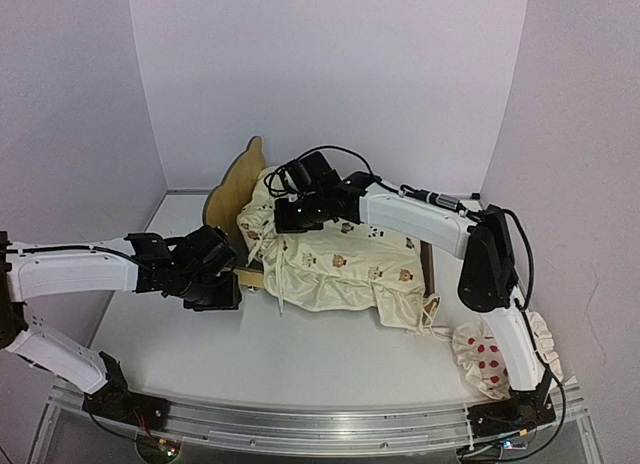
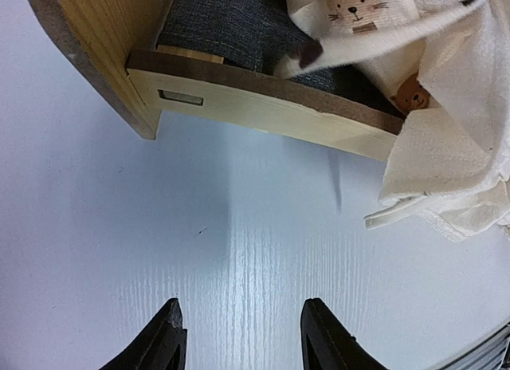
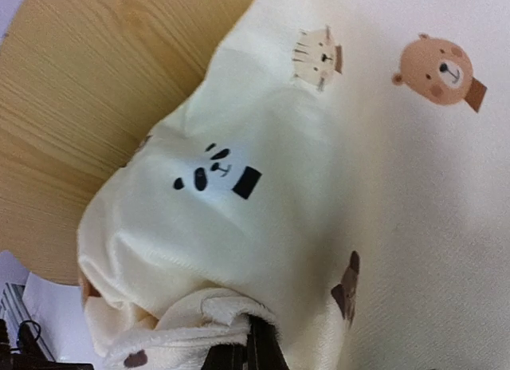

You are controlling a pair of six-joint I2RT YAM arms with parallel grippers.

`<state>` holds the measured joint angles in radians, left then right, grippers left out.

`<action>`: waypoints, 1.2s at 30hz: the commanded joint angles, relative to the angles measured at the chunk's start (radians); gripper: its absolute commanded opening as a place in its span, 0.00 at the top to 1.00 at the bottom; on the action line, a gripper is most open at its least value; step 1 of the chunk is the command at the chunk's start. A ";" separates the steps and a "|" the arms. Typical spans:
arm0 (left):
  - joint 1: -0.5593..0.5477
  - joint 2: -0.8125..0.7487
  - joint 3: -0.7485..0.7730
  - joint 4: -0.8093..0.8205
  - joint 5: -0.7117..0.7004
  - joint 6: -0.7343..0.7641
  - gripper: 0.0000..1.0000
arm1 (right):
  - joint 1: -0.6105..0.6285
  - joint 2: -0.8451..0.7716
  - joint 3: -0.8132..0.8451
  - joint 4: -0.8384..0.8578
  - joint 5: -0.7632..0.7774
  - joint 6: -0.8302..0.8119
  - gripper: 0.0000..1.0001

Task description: Set up the pet bed

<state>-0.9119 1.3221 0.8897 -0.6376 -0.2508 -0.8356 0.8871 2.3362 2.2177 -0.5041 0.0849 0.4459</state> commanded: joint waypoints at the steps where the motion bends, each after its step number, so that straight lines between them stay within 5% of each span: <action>1: -0.004 0.015 -0.031 0.163 -0.022 -0.014 0.51 | 0.001 0.050 -0.013 -0.050 0.108 0.017 1.00; 21: -0.004 0.122 -0.176 0.473 -0.070 0.028 0.60 | 0.048 0.075 -0.004 -0.042 -0.077 -0.067 1.00; 36: -0.017 0.278 -0.409 1.140 -0.185 0.106 0.58 | 0.048 0.051 -0.068 -0.041 -0.077 -0.029 1.00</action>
<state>-0.9161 1.5496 0.5257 0.2239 -0.3636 -0.7745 0.9348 2.3955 2.1771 -0.5254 0.0216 0.4021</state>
